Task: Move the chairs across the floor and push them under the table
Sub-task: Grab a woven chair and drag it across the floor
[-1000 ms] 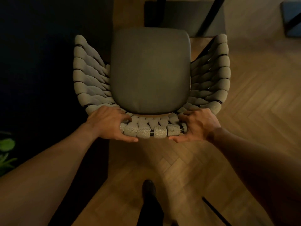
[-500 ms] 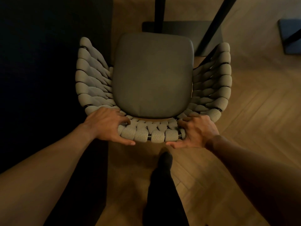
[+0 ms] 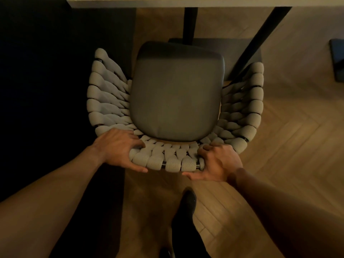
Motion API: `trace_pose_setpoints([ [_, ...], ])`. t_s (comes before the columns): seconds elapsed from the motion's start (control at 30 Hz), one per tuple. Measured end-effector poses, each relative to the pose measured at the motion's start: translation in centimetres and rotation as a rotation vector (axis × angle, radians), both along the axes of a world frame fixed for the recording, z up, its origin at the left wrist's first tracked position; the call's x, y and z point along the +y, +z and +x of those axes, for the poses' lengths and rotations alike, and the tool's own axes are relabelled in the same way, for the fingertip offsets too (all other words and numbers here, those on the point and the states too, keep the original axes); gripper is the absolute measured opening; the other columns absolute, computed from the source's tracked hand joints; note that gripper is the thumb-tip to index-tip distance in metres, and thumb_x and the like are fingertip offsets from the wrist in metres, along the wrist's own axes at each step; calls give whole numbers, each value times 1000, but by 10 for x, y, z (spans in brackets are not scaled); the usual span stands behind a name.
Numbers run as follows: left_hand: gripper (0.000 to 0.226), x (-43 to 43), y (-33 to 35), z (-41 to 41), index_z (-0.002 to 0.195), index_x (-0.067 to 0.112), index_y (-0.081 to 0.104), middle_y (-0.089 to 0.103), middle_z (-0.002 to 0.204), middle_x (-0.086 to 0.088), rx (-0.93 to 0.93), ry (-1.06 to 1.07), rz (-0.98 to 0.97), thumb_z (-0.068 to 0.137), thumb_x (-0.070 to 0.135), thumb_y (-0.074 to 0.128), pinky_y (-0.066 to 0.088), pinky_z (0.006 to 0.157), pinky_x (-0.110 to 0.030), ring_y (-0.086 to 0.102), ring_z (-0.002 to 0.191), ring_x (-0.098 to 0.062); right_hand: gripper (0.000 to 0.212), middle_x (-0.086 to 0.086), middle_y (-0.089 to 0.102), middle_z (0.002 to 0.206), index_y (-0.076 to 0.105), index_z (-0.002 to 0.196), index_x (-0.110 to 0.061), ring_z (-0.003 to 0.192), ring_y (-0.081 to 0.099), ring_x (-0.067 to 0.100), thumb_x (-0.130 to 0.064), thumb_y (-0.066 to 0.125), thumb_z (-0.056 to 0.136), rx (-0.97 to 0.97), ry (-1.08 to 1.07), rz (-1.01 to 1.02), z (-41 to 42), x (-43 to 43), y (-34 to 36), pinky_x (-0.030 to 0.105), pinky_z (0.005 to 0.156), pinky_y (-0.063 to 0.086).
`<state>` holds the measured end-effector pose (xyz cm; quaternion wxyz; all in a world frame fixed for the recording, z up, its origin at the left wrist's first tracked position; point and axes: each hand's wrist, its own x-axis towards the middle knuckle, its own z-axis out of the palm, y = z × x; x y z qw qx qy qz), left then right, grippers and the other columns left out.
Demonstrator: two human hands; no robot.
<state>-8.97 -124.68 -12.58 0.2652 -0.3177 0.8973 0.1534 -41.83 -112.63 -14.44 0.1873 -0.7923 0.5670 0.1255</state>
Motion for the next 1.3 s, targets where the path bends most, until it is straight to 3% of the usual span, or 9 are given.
trace_pose_setpoints([
  [0.37,113,-14,1,-3,137,45,61,68,125,22,22,-12,-15,60,116,19,51,82,-32,58,113,-7,105,-10,63,90,67,108,-31,79,58,14,-112,14,67,32,-18,40,-5,-15,2,32,72,55],
  [0.47,113,-12,9,-8,139,46,58,66,129,20,3,22,34,58,116,24,52,85,-35,57,116,-8,105,-10,63,93,67,112,-30,80,59,13,-111,16,69,52,-34,66,-6,-11,11,34,79,55],
  [0.6,117,-6,34,-19,150,44,50,60,145,12,-172,146,175,57,114,39,49,97,-40,54,131,-17,107,2,69,128,65,135,-23,121,60,23,-104,20,81,39,-169,93,4,9,32,47,117,35],
  [0.7,99,7,50,-34,149,33,53,64,143,0,-308,100,144,75,98,50,46,107,-46,57,132,-25,79,9,51,158,45,158,-18,154,35,29,-72,42,99,18,-299,80,15,42,56,51,132,15],
  [0.77,77,25,59,-46,140,23,56,67,137,-5,-314,105,124,90,82,52,45,109,-48,61,126,-28,76,8,33,171,30,166,-19,162,18,28,-50,54,101,-61,-415,132,21,63,76,51,131,21],
  [0.83,72,44,72,-58,140,18,53,65,136,-12,-309,112,127,95,75,51,50,104,-45,61,125,-32,73,8,29,173,31,166,-20,159,25,29,-44,56,102,-150,-559,212,24,82,100,49,125,36],
  [0.93,75,61,92,-74,142,14,53,64,138,-15,-328,38,82,95,72,53,50,102,-44,61,128,-35,57,11,60,148,53,152,-20,134,58,33,-45,57,101,-176,-752,358,19,118,126,45,107,53],
  [1.1,40,81,126,-123,116,21,70,75,110,-10,-113,-166,18,100,53,53,57,86,-44,72,103,-35,44,5,73,128,68,136,-22,117,68,28,-45,58,99,-270,-1158,495,-4,213,147,40,99,57],
  [1.3,36,139,142,-219,125,32,71,77,118,4,-121,-523,250,102,53,53,59,91,-38,72,113,-23,34,8,74,120,72,125,-14,114,68,28,-38,58,106,-450,-1680,389,-9,345,148,37,94,54],
])
